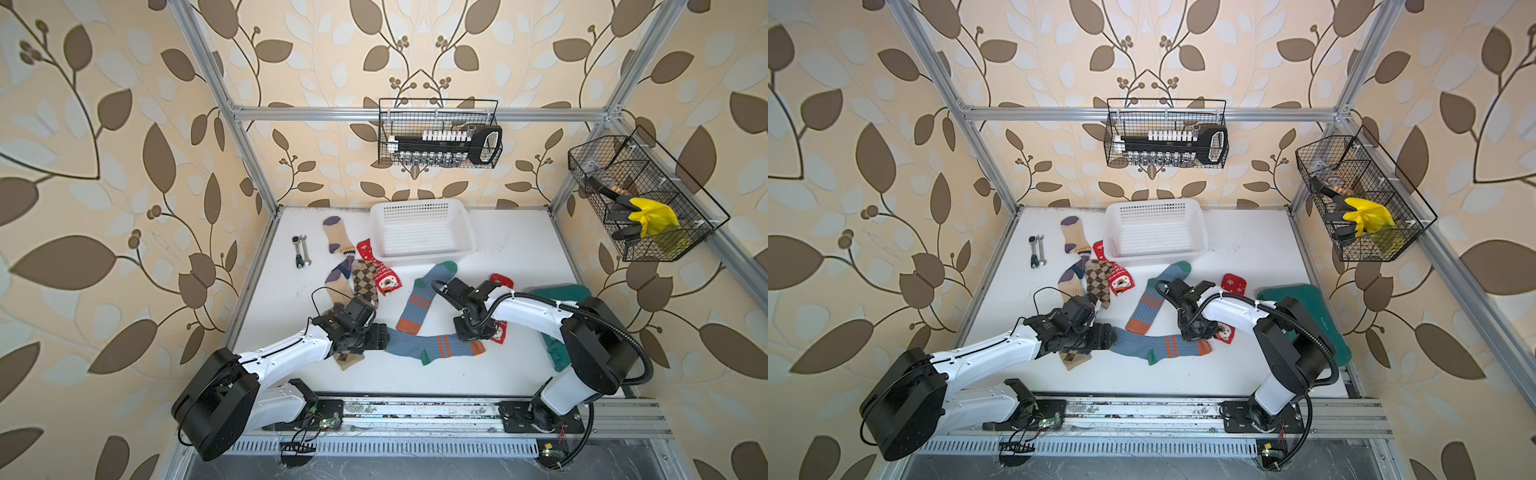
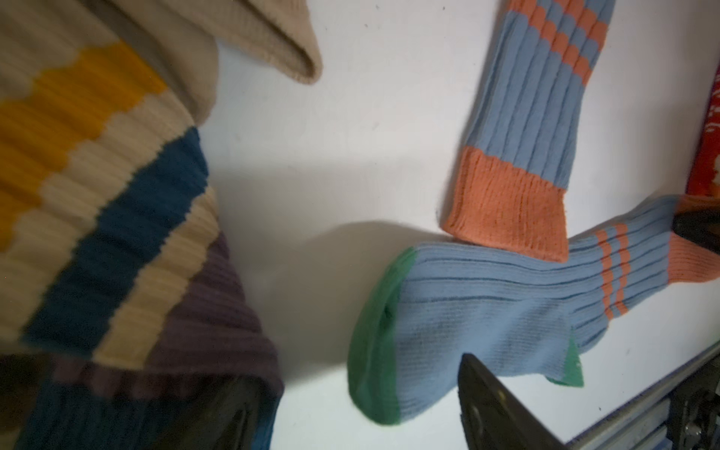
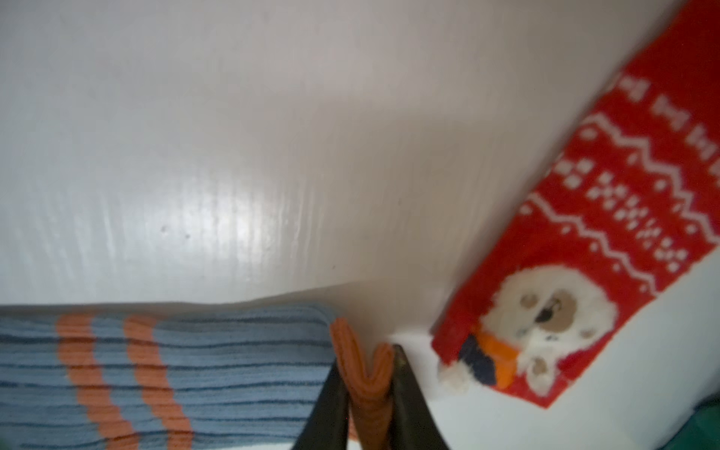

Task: Place the socks together as a pair
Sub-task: Adjust the sock at the center of the board, then move the sock to the center of the board.

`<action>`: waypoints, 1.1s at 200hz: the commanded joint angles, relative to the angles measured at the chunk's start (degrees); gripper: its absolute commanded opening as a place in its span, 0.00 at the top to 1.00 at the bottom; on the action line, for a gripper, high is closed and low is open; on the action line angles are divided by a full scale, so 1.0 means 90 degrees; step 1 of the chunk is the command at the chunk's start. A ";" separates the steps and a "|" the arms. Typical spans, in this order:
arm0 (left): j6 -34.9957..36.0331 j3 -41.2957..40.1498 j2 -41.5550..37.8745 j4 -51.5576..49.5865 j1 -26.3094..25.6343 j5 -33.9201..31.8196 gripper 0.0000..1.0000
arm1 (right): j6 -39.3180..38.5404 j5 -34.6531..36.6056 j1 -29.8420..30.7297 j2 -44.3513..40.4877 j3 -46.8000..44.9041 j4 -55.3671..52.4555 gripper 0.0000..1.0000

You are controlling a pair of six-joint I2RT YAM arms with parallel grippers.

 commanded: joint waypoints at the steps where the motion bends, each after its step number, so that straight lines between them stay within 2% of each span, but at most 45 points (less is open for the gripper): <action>1: 0.0106 0.0398 0.0135 -0.0063 0.0061 -0.0207 0.19 | -0.0380 0.0064 -0.0135 -0.0055 0.0145 0.0097 0.62; 17: 0.0142 0.0594 0.0161 -0.0169 0.0071 -0.0262 0.19 | -0.0391 0.0230 -0.0186 -0.0341 0.0169 0.0071 0.47; 35: 0.0198 0.0845 0.0250 -0.0226 0.0131 -0.0295 0.20 | -0.0442 0.0114 -0.0187 -0.0873 0.0296 0.0196 0.41; 67: 0.0335 0.1588 0.1003 -0.0291 0.0171 -0.0035 0.21 | -0.0583 -0.0127 -0.0219 -0.1179 0.0771 0.0336 0.39; 100: 0.0375 0.2112 0.1500 -0.0251 0.0182 -0.0027 0.22 | -0.0475 -0.1290 -0.0108 -0.0469 0.1151 0.0822 0.39; 123: 0.0405 0.2198 0.1858 -0.0240 0.0350 0.0066 0.22 | -0.0289 -0.1376 0.0430 0.0000 0.1341 0.1094 0.39; 140: 0.0427 0.1976 0.1806 -0.0188 0.0576 0.0063 0.22 | -0.0244 -0.1409 0.0899 0.0452 0.1549 0.1138 0.38; 158: 0.0471 0.1541 0.1607 -0.0071 0.1081 0.0298 0.22 | -0.0230 -0.1375 0.1174 0.0840 0.1710 0.1100 0.38; 174: 0.0582 0.1201 0.1344 -0.0067 0.1556 0.0405 0.22 | -0.0222 -0.1389 0.1263 0.1065 0.1763 0.1118 0.37; 220: 0.0393 0.0562 0.0583 0.0331 0.2258 0.0102 0.20 | -0.0214 -0.1387 0.1406 0.1662 0.2023 0.1121 0.34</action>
